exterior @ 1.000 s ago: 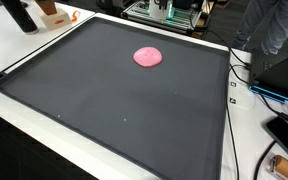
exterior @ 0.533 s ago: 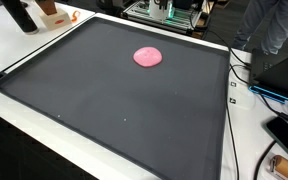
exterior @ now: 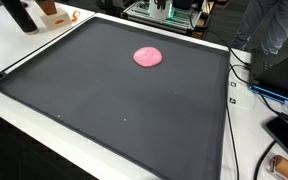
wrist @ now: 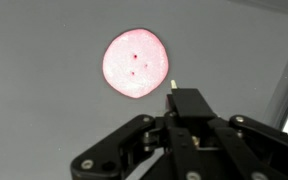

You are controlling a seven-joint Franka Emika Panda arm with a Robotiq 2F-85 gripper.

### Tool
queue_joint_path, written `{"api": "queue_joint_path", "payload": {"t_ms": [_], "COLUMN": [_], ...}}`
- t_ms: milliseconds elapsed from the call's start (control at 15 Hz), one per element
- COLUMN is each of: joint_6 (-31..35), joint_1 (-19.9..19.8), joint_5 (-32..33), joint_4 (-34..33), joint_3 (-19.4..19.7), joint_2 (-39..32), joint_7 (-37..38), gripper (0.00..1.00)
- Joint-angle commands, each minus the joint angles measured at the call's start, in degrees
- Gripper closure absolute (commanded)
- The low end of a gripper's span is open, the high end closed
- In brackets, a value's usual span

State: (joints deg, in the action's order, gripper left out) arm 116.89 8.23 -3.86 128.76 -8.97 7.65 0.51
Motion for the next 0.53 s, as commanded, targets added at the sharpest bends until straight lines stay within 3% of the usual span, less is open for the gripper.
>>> {"api": "queue_joint_path", "payload": {"t_ms": [0,467], "joint_6": [-0.69,-0.59], "joint_1": [-1.13,-4.84], "joint_5": [-4.23,-12.14], "joint_4": [-1.19,-2.47], "joint_3": [2.95,9.00], "joint_2": [-1.30,-4.87], "joint_7": [-6.51,-22.76], "gripper": [0.97,0.97]}}
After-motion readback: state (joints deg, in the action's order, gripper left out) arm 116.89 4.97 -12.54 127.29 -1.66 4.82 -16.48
